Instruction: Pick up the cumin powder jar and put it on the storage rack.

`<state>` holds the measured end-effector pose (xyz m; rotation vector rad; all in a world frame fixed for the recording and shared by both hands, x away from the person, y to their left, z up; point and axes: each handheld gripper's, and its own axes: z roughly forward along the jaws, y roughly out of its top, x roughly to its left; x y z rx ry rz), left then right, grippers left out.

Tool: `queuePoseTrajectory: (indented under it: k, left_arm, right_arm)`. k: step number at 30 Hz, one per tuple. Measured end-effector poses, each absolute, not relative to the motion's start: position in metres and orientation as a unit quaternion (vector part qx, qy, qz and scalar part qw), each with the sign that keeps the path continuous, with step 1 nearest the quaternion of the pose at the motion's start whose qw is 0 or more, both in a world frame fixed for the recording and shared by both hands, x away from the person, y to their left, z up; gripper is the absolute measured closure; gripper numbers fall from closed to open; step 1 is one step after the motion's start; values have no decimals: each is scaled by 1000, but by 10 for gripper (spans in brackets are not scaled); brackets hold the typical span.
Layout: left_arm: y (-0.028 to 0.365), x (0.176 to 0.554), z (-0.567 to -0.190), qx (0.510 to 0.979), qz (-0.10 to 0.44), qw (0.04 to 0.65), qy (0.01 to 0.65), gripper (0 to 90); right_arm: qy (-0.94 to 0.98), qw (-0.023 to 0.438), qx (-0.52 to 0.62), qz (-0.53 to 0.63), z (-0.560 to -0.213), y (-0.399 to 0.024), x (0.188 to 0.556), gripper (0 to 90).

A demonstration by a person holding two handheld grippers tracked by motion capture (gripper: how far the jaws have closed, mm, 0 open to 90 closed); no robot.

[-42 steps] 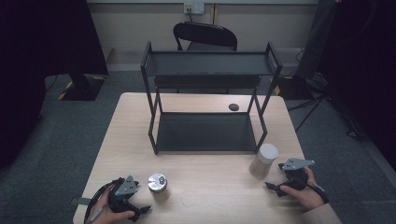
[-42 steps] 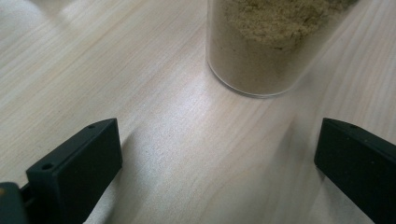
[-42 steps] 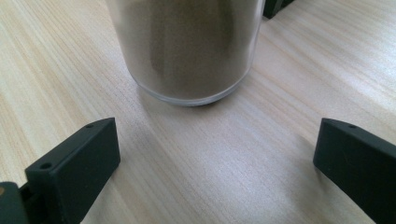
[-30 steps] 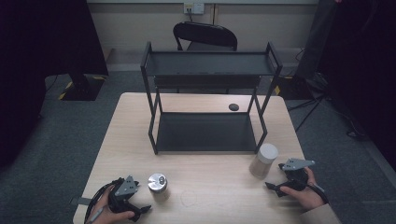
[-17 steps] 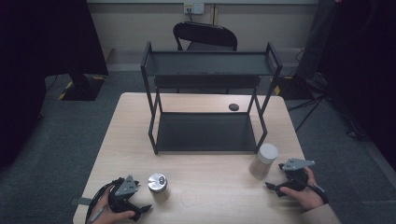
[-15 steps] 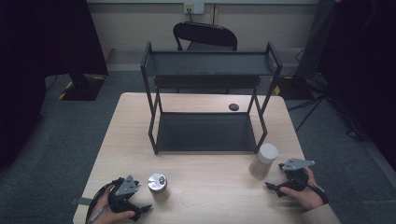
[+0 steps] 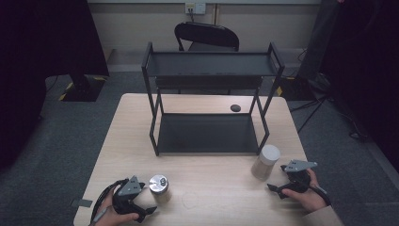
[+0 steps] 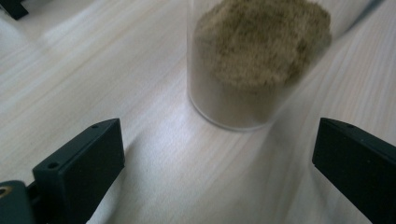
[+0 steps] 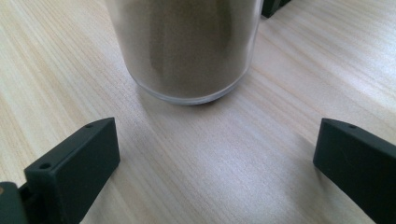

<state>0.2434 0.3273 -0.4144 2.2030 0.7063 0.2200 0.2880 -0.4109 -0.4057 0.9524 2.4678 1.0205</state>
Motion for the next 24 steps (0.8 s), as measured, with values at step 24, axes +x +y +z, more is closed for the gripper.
queuePoseTrajectory:
  k: [24]
  left_arm:
    - [318,254,-419,854,63,438,272,12]
  right_arm:
    - [860,153,332,356,-406,-411,288,0]
